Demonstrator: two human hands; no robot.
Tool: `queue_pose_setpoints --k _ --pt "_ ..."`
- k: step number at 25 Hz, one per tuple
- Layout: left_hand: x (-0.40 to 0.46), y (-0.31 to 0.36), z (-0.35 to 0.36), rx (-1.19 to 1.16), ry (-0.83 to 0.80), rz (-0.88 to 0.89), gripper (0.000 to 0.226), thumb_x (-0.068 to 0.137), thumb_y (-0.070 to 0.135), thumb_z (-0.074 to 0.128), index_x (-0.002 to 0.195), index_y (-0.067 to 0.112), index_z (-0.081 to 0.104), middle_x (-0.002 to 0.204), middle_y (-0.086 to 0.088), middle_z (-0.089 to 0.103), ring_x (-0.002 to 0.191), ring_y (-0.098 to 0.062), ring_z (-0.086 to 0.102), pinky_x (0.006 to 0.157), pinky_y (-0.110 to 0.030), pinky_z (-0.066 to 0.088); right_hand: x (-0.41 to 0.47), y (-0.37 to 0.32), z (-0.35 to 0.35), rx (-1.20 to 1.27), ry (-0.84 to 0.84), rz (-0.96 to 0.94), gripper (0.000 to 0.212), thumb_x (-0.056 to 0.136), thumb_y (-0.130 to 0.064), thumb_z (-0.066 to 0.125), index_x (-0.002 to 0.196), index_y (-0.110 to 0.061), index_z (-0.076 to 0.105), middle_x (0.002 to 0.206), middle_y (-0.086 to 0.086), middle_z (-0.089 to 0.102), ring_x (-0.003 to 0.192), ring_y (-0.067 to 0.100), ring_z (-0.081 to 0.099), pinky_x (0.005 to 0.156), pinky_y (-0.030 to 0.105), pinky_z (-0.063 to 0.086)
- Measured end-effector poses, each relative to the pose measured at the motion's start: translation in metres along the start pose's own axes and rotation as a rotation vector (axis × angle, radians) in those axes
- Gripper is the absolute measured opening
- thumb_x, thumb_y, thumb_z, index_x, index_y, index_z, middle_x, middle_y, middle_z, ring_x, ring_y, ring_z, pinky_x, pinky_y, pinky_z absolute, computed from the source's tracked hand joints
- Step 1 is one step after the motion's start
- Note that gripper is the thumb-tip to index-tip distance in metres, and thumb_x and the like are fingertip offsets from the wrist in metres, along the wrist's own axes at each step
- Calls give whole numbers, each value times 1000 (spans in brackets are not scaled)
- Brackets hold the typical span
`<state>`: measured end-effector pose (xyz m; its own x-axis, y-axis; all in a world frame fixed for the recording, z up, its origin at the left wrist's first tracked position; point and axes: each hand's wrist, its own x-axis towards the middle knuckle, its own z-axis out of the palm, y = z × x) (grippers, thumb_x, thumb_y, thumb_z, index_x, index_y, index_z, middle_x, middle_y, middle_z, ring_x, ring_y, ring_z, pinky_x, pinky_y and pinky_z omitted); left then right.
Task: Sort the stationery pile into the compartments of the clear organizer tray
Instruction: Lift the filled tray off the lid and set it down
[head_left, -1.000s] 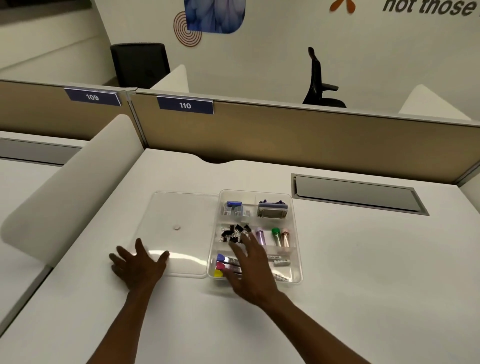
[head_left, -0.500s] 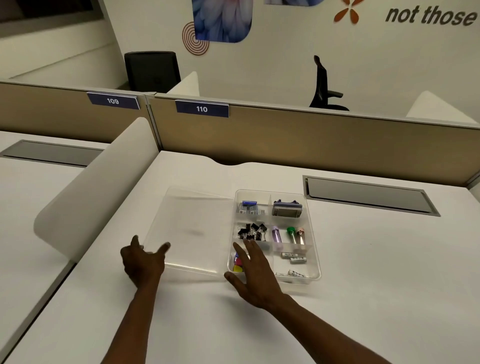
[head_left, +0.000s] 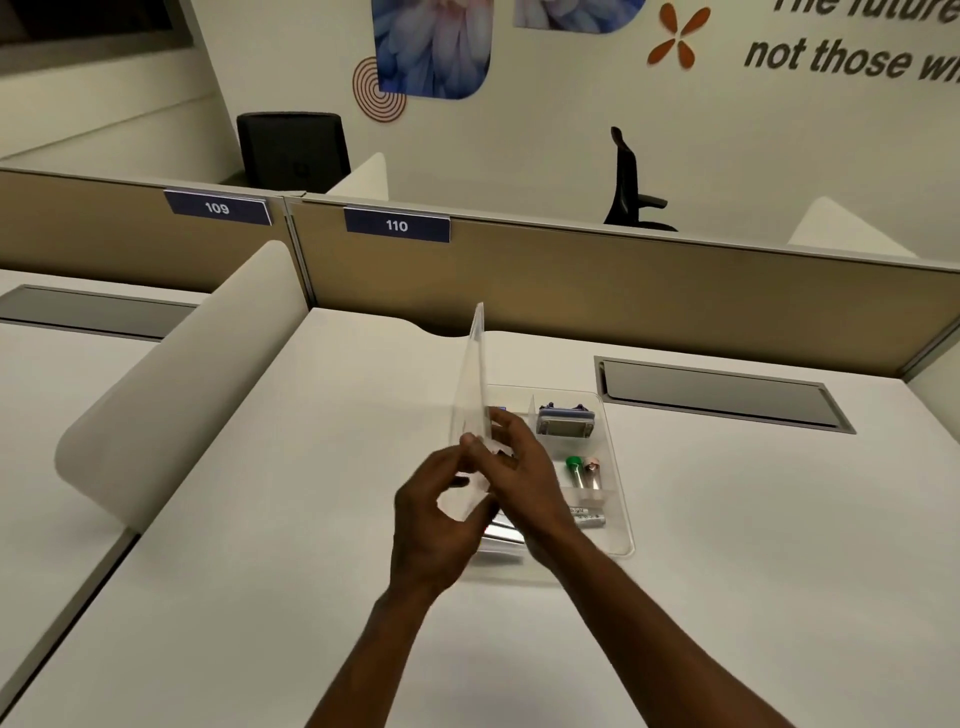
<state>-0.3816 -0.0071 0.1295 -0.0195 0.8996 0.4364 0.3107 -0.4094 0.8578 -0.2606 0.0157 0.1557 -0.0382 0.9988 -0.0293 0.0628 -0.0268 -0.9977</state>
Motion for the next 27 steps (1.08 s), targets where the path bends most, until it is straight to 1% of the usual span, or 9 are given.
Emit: queue_pose_setpoints --k 4,8,10,11,15,18,21,24,27 --pt "-5 -21 0 -5 -254 -172 59 73 36 84 128 30 61 131 17 61 123 -7 56 99 -37 52 -5 16 -38 53 91 79 33 94 -14 62 122 -31 61 118 -14 67 104 5 66 71 22 58" --pt "-18 -80 -16 341 -349 -636 133 44 74 82 152 34 16 150 2 42 137 -23 41 109 -46 41 -18 34 -68 298 132 183 33 98 -1 52 124 -18 62 120 4 70 103 29 71 82 49 59" --pt "-23 -93 -24 274 -414 -786 160 33 77 82 154 28 -8 151 -7 40 134 -28 44 108 -43 42 -26 42 -80 394 119 195 36 97 0 52 130 -14 58 125 7 68 108 32 68 91 56 54" --pt "-24 -95 -26 217 -412 -809 164 28 75 83 155 24 -8 147 -7 45 128 -26 50 104 -39 45 -28 47 -85 433 114 192 38 96 0 52 132 -13 56 127 8 67 111 34 67 94 58 52" --pt "-21 -93 -27 207 -271 -606 130 44 45 94 152 15 28 108 4 62 92 -10 65 77 -22 52 -32 57 -107 441 140 117 45 95 -3 53 137 -16 51 129 7 66 115 34 64 96 58 51" --pt "-9 -83 -25 149 -260 -503 111 46 43 94 142 23 41 108 6 63 96 -10 65 81 -23 54 -36 67 -127 94 202 -13 48 96 -6 57 141 -24 49 129 2 66 122 21 61 100 45 50" --pt "-3 -80 -20 103 -307 -459 109 42 55 92 135 34 39 123 21 57 110 -2 59 88 -22 51 -39 78 -151 -258 201 -15 60 90 -27 69 143 -38 44 142 -14 54 133 4 47 104 36 45" --pt "-6 -78 -9 129 -403 -465 94 59 28 93 126 42 30 105 34 62 99 12 59 85 -14 49 -45 92 -166 -406 153 82 79 83 -38 75 149 -42 32 152 -17 40 140 4 36 112 38 37" --pt "-15 -81 3 160 -502 -446 106 69 29 87 144 40 12 120 30 56 101 2 61 91 -16 48 -50 108 -170 -440 151 145 83 84 -39 74 151 -42 26 155 -14 35 143 10 33 116 44 34"
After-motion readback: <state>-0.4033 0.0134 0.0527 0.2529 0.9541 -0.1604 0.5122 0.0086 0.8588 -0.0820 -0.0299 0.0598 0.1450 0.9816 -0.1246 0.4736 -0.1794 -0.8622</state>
